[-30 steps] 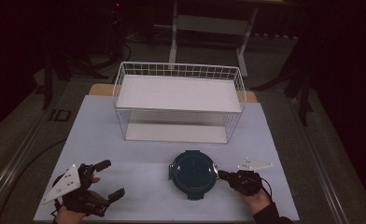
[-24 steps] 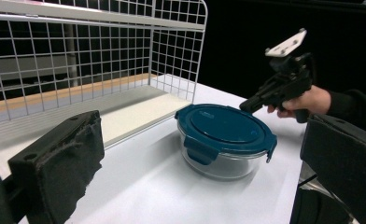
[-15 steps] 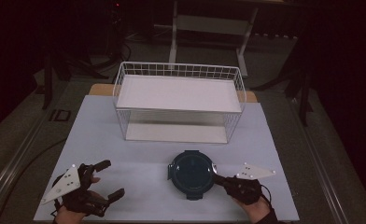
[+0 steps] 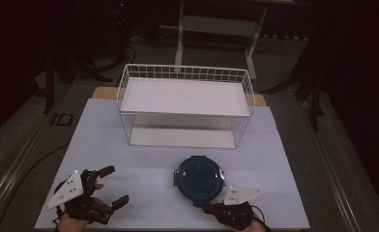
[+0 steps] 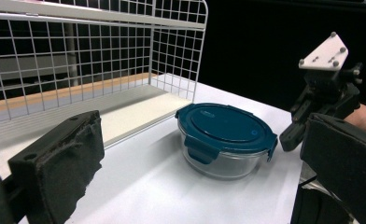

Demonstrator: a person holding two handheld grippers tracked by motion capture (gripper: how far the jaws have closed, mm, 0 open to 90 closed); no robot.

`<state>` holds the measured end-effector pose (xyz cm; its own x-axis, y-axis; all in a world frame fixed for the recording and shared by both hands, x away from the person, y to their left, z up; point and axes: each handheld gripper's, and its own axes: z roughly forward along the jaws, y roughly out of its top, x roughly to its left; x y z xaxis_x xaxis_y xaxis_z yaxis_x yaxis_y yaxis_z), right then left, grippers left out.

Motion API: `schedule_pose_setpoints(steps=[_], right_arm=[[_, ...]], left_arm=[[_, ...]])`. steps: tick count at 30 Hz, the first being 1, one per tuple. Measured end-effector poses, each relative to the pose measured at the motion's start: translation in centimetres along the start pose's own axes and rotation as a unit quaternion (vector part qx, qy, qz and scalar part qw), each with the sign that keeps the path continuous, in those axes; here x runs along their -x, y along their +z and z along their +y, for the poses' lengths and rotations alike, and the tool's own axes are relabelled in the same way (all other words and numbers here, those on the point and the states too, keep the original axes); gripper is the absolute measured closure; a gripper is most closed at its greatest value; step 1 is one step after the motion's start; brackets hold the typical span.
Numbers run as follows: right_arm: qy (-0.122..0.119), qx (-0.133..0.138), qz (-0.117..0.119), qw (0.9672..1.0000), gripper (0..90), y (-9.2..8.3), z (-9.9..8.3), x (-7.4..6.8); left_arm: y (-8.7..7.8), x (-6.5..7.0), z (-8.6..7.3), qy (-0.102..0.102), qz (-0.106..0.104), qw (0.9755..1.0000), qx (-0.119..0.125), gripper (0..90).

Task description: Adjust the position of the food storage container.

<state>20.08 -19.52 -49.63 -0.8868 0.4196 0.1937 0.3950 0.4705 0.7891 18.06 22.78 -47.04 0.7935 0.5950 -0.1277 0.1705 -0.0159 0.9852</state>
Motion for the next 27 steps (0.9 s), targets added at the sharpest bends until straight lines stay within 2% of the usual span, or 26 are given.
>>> schedule_pose_setpoints(steps=[3, 5, 15, 19, 27], right_arm=[[0.0, -0.008, 0.0, 1.0, 89.9, 0.3, -0.2, 0.0], [0.0, -0.016, -0.011, 0.9998, 89.9, 0.5, -0.3, 0.3], [-0.01, -0.015, 0.012, 0.9998, 90.0, 1.0, -0.1, 0.7], [-0.004, -0.012, 0.013, 0.9998, 90.0, 1.2, 0.0, 1.0], [-0.008, -0.014, 0.01, 0.9998, 90.0, 1.7, 0.6, 1.7]], left_arm=[[0.0, 0.0, 0.0, 0.0, -0.001, 1.0, 0.0, 0.0], [0.0, 0.0, 0.0, 0.001, -0.001, 1.0, -0.001, 0.0], [0.0, 0.0, 0.0, 0.001, -0.001, 1.0, -0.001, 0.0], [0.0, 0.0, 0.0, 0.0, -0.001, 1.0, -0.001, 0.0], [0.0, 0.0, 0.0, 0.0, -0.001, 1.0, 0.001, 0.0]])
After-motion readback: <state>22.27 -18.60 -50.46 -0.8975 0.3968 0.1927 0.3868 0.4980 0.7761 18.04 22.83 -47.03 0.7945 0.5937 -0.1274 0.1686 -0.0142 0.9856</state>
